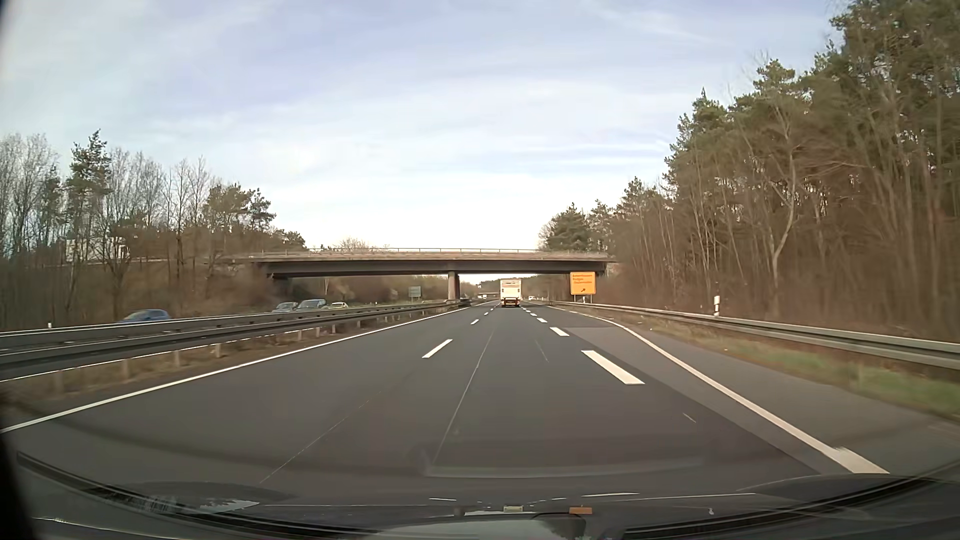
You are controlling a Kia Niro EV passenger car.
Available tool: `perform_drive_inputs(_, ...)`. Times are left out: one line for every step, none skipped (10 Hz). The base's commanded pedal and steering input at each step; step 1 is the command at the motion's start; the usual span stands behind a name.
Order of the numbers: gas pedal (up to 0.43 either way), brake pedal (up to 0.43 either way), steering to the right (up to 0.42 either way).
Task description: Follow the waypoints while adhering to traffic rules and regulations
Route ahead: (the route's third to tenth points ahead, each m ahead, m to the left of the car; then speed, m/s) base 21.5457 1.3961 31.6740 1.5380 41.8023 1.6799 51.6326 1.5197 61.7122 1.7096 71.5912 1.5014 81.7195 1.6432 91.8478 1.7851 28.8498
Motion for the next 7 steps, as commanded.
perform_drive_inputs(0.0,0.0,-0.002)
perform_drive_inputs(0.0,0.0,-0.002)
perform_drive_inputs(0.0,0.0,-0.002)
perform_drive_inputs(0.0,0.0,-0.002)
perform_drive_inputs(0.0,0.0,-0.002)
perform_drive_inputs(0.0,0.0,-0.002)
perform_drive_inputs(0.0,0.0,-0.002)
